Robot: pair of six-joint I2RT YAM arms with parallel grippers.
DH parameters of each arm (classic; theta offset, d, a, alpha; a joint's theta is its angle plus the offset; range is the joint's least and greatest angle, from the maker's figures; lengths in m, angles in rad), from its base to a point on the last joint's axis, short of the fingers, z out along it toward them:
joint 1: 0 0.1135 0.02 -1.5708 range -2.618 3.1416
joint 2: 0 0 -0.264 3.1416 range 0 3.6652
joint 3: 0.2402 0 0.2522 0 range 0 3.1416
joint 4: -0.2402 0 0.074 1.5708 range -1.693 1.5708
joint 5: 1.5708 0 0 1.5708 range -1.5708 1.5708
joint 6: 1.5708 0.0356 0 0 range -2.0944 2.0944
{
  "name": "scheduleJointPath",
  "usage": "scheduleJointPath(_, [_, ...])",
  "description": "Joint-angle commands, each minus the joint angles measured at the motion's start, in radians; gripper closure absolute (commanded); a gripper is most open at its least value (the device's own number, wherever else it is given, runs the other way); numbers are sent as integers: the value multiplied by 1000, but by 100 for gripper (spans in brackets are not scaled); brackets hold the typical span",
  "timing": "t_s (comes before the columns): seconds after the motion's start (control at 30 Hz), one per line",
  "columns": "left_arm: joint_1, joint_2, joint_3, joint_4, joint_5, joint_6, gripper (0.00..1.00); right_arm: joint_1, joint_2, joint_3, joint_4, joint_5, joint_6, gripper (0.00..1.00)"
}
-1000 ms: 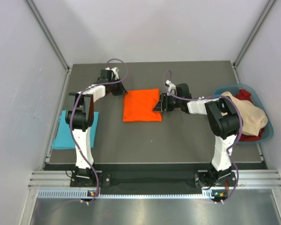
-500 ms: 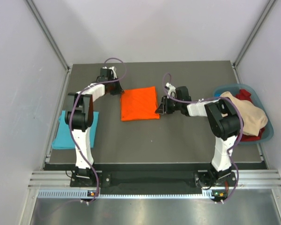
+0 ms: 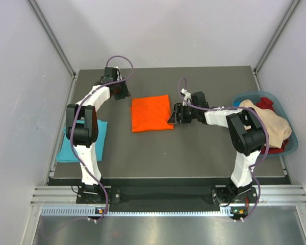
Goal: Fold and stack the t-shirts
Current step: Fold the tshirt
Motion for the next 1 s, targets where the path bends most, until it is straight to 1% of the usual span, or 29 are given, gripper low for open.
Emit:
scheduleJointPath(0.0, [5,-156,-26,-57,11,-30,59,-26,54,113,-139,56,-35,35])
scheduleJointPath(0.07, [-4,-222,-106,-6,86,-64,59,-41,88,188,-144,46,-35,34])
scheduleJointPath(0.1, [-10,-245,-180,27,120,-77,59,-48,122,216,-150,33,-37,34])
scheduleJointPath(0.23, [-52,-328,-312,84,180,-118,59,-74,214,342,-155,-11,-32,33])
scheduleJointPath(0.37, [-89,-356,-407,146,178,-155,59,-81,303,467,-156,-66,-31,34])
scheduleJointPath(0.47, [-118,-348,-465,189,169,-176,60,-83,355,514,-124,-112,-4,35])
scheduleJointPath(0.63, [-161,-299,-522,200,79,-172,60,-81,429,549,-56,-145,54,38])
scheduleJointPath(0.7, [-161,-291,-542,200,53,-181,60,-80,447,552,-35,-131,68,45])
scheduleJointPath(0.73, [-162,-291,-551,201,41,-186,60,-81,455,557,-33,-120,72,51])
scheduleJointPath(0.77, [-162,-294,-573,204,7,-190,60,-81,461,561,-33,-108,75,66])
scheduleJointPath(0.83, [-164,-301,-594,210,-27,-193,60,-84,478,563,-27,-59,89,78])
scheduleJointPath(0.87, [-164,-302,-605,209,-45,-195,60,-87,483,557,-15,-59,98,85])
scheduleJointPath(0.9, [-164,-299,-620,206,-83,-196,60,-94,484,551,22,-53,135,87])
scheduleJointPath(0.97, [-164,-293,-630,196,-113,-196,60,-97,484,549,33,-31,157,92])
